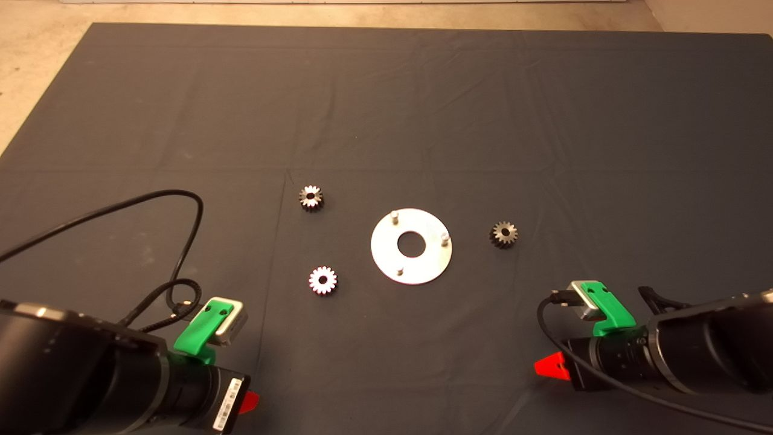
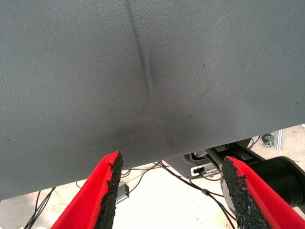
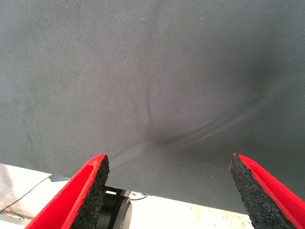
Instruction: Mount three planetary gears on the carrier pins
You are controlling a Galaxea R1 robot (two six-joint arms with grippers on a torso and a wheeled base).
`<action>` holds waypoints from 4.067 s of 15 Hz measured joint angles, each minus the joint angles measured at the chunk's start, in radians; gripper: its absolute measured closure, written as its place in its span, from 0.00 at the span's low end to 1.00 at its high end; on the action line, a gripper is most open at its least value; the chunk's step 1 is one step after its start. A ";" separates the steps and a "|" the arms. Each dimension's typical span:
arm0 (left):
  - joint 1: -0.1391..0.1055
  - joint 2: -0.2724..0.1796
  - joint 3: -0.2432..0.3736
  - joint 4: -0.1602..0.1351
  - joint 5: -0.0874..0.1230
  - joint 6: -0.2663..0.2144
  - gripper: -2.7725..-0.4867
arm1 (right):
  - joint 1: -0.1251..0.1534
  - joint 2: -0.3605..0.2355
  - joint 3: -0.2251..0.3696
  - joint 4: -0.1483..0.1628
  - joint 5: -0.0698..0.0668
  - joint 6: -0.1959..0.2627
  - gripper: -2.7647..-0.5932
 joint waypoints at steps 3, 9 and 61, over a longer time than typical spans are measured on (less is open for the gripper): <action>0.000 0.009 0.000 0.000 -0.001 0.000 0.57 | 0.077 -0.006 -0.002 0.050 0.000 -0.013 0.40; 0.000 0.048 0.000 0.000 -0.003 0.000 0.57 | 0.142 -0.011 -0.118 0.121 -0.001 -0.111 0.40; 0.005 0.100 0.000 0.000 0.001 -0.048 0.57 | 0.244 0.302 -0.672 0.180 0.032 -0.307 0.40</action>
